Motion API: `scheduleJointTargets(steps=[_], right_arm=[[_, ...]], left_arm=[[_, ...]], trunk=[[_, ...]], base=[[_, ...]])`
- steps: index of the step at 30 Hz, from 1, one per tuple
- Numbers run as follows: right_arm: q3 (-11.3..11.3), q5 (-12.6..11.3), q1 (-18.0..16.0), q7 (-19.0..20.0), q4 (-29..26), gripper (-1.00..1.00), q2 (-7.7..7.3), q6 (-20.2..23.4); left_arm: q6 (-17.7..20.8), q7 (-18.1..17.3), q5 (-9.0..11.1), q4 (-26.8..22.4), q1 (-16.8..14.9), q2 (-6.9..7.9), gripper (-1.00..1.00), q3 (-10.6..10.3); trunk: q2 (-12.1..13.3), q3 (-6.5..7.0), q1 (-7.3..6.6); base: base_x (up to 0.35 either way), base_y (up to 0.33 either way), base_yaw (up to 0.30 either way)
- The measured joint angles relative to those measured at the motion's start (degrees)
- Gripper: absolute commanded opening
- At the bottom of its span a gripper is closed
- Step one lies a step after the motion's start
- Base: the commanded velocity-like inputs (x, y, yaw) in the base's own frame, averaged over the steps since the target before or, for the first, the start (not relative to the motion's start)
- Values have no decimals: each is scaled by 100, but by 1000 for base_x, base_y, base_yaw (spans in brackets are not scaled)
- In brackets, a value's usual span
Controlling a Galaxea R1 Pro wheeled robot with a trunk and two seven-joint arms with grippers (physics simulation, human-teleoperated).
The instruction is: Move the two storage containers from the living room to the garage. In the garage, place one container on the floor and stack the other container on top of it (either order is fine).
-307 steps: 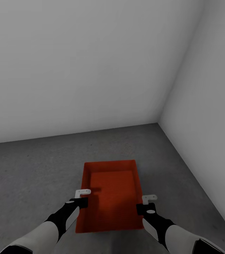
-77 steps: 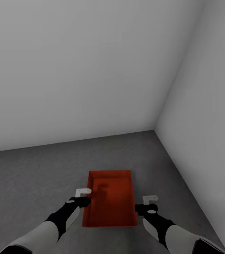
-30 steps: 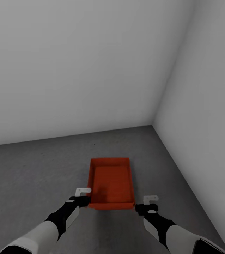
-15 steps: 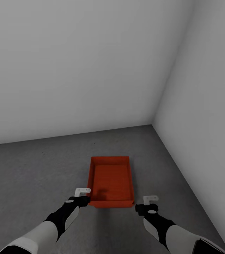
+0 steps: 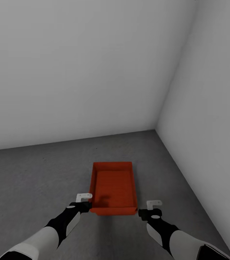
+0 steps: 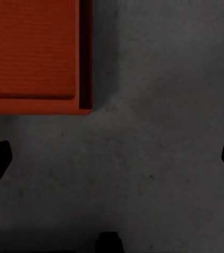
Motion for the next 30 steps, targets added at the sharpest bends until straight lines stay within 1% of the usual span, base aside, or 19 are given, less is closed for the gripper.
scheduleJointTargets(steps=[2,12,20,22,24,26,30], right_arm=[[-2,-2,0,-1,38,100,13,0],[3,-20,0,-2,109,100,-16,0],[3,-30,3,-2,132,100,7,5],[5,-33,6,-2,139,100,12,7],[4,-39,21,-2,148,100,13,11],[5,-42,24,-2,183,100,21,19],[6,-43,5,-2,255,100,36,22]], left_arm=[[-1,-5,18,56,0,1,100,0],[-4,-3,26,377,0,6,100,0],[-11,2,22,814,0,38,100,7],[-13,3,25,897,-1,71,100,4],[-23,4,29,993,0,147,100,3],[-27,5,35,1123,0,193,100,2],[-51,8,46,1378,0,217,100,1]], trunk=[[0,18,0],[0,108,0],[0,180,0],[0,198,0],[0,216,0],[0,234,0],[0,270,0]], base=[[0,0,0],[0,0,0],[0,0,0],[0,0,0],[0,0,0],[0,0,0],[0,0,0]])
